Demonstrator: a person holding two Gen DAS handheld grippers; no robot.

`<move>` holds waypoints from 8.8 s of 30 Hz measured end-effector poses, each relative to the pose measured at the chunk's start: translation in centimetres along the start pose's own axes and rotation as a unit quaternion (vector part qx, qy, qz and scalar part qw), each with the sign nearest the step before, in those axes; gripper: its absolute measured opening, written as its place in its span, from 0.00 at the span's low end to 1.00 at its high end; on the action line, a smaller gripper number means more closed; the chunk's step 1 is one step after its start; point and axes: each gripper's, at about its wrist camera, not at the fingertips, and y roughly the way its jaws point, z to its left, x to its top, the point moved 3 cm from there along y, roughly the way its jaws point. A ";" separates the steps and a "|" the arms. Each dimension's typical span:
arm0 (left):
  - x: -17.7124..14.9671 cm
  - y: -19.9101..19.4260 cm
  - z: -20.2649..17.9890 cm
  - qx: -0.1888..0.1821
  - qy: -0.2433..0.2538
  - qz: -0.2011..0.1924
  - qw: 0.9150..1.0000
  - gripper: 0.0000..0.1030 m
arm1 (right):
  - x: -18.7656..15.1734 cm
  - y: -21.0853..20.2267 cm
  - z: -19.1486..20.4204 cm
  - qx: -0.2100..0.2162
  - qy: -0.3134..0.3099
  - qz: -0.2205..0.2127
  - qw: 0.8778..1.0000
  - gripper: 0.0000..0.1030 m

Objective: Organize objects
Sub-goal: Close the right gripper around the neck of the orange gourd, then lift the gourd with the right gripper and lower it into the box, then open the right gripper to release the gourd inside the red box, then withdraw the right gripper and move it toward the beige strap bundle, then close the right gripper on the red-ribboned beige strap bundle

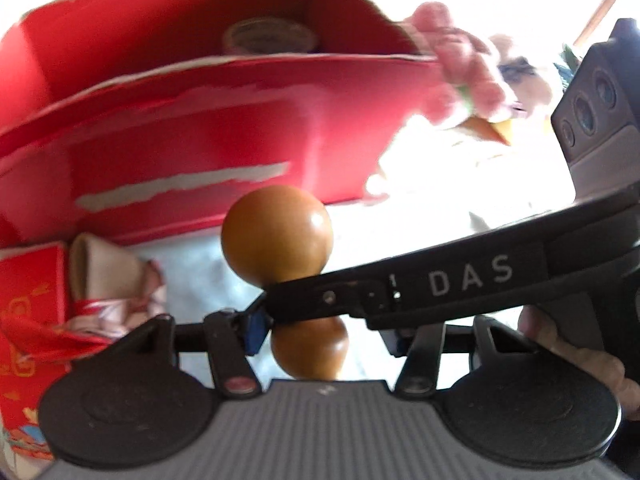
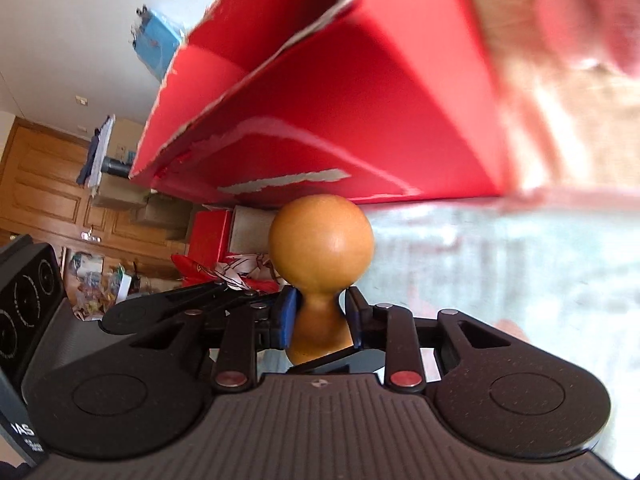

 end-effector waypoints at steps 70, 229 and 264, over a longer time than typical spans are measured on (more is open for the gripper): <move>16.0 3.7 9.8 0.008 0.058 0.064 0.996 0.55 | 15.6 4.9 3.4 -0.137 -0.034 -0.100 0.985 0.22; -5.7 -6.4 7.1 0.026 -0.080 -0.025 0.996 0.61 | 1.6 6.8 3.7 -0.030 -0.058 0.039 0.997 0.51; -3.2 -1.0 7.1 0.074 -0.086 0.016 0.993 0.52 | 1.3 6.0 3.0 0.003 -0.011 0.013 1.000 0.54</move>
